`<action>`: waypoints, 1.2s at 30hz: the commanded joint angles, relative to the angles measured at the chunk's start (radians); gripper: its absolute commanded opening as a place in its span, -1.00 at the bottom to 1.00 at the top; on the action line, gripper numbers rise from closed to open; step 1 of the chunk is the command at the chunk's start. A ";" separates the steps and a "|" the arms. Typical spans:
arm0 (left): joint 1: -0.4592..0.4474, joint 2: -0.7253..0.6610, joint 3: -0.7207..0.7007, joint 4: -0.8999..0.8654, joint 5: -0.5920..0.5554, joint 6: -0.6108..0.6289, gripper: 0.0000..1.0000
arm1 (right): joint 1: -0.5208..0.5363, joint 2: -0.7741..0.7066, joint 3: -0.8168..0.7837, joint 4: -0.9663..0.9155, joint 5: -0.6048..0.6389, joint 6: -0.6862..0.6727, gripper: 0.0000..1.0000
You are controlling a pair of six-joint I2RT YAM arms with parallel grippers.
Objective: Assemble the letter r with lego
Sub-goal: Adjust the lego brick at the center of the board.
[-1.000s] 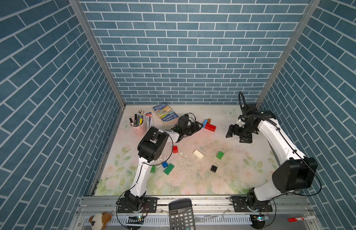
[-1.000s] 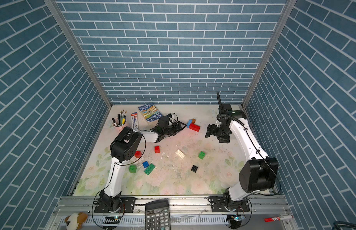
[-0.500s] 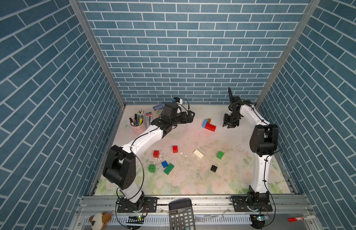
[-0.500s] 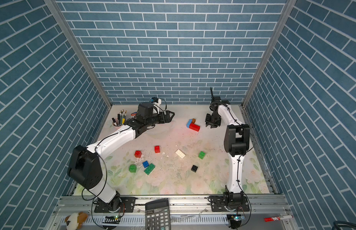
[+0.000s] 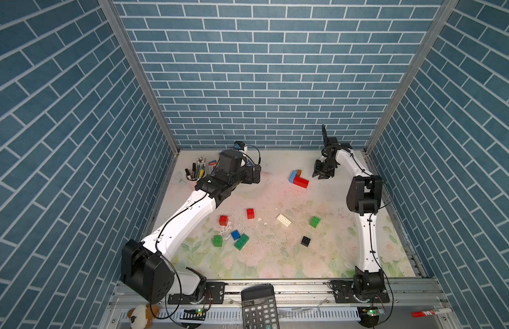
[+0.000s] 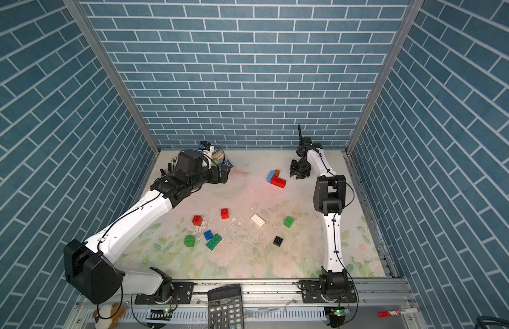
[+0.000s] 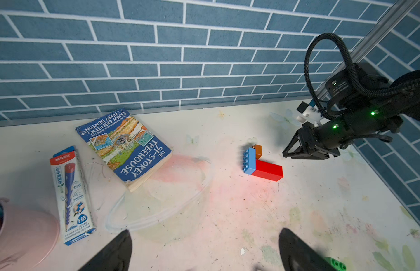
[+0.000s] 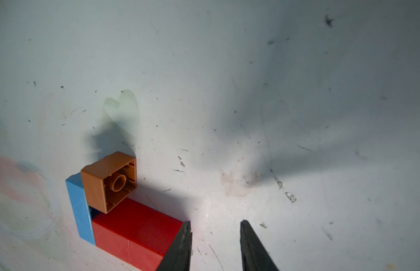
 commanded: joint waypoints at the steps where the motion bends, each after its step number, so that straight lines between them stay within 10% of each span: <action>1: 0.011 -0.021 -0.029 -0.033 -0.029 0.048 0.97 | 0.027 0.004 -0.017 0.006 -0.024 0.030 -0.28; 36: 0.121 -0.286 -0.275 -0.039 0.054 0.044 0.99 | 0.186 -0.142 -0.242 0.055 0.041 0.107 -0.25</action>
